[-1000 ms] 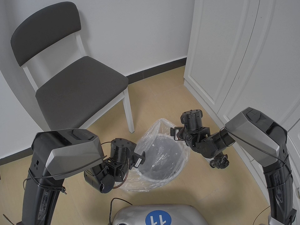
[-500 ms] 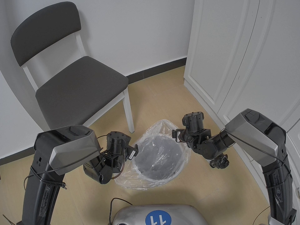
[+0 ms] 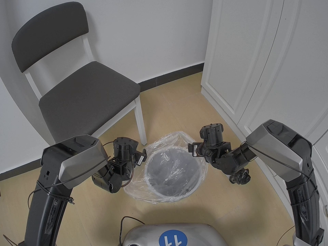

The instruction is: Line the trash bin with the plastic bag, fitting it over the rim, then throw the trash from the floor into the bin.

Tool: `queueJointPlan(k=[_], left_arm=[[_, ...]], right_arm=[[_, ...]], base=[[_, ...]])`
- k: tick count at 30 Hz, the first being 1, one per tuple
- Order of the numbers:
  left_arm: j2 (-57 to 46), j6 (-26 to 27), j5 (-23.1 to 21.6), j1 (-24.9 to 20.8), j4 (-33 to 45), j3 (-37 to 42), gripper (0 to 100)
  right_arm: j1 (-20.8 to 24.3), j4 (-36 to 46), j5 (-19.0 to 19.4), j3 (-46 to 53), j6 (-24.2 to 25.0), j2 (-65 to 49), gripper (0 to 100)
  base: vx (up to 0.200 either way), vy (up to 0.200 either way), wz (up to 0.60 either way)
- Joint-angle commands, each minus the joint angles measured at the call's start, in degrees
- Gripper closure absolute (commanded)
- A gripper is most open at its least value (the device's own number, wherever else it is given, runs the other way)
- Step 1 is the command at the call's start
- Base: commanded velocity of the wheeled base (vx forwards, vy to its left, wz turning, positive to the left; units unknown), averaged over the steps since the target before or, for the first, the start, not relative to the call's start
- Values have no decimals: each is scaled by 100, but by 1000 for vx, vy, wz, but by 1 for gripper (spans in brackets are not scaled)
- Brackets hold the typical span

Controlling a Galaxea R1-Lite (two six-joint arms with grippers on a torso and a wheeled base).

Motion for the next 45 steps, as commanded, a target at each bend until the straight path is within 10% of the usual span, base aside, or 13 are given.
queueJointPlan(k=[1,45], left_arm=[[286,-29,4,-5,-74,-311,0],[901,15,4,302,840,-1269,0]], right_arm=[[-190,-1,3,-212,-14,243,0],[-656,8,592,-1135,57,1500,0]], base=[[0,0,0],[0,0,0]])
